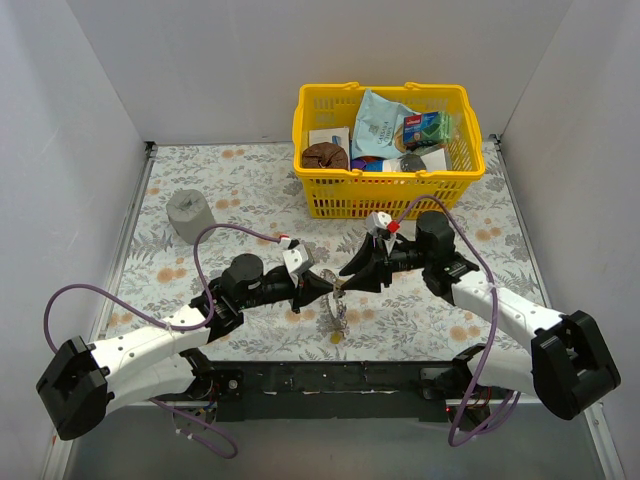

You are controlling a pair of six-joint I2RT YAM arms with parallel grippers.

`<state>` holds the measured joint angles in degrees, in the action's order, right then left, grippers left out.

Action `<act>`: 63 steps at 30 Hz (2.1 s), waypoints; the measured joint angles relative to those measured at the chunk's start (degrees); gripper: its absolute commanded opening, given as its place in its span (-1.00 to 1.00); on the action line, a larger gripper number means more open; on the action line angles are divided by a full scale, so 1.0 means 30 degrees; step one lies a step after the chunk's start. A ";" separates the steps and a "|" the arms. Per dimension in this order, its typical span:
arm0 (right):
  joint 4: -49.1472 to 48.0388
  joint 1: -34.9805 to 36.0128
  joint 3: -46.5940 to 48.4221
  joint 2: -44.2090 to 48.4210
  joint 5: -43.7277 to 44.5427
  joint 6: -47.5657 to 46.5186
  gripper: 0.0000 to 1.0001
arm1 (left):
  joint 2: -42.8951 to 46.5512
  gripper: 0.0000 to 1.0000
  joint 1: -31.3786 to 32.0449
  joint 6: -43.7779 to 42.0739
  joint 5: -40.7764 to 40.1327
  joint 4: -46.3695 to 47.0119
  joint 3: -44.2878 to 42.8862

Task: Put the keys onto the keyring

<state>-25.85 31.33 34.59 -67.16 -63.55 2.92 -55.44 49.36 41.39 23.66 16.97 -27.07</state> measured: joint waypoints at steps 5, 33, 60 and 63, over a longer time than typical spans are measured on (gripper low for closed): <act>-0.0452 0.0277 -0.0299 -0.0408 -0.0015 0.0335 -0.13 | 0.0000 -1.00 0.0000 0.0146 0.0066 0.0066 -0.0029; 0.1596 0.0699 0.0131 -0.1413 0.0969 -0.0401 -0.97 | 0.0058 -0.34 0.0000 0.0291 -0.0219 -0.0612 -0.0663; 1.4258 0.1326 0.3082 -0.0991 0.8342 -0.5501 -0.97 | -0.3126 0.17 0.0000 -0.2149 0.0459 0.0488 -0.0991; 1.4571 0.1450 0.3104 -0.0918 0.8327 -0.5821 -0.97 | -0.3293 0.15 0.0000 -0.2718 0.1049 0.1144 -0.0823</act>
<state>17.87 35.68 43.90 -69.91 -38.57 -14.55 -65.32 49.36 33.23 26.81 20.40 -29.54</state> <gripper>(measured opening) 0.027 0.587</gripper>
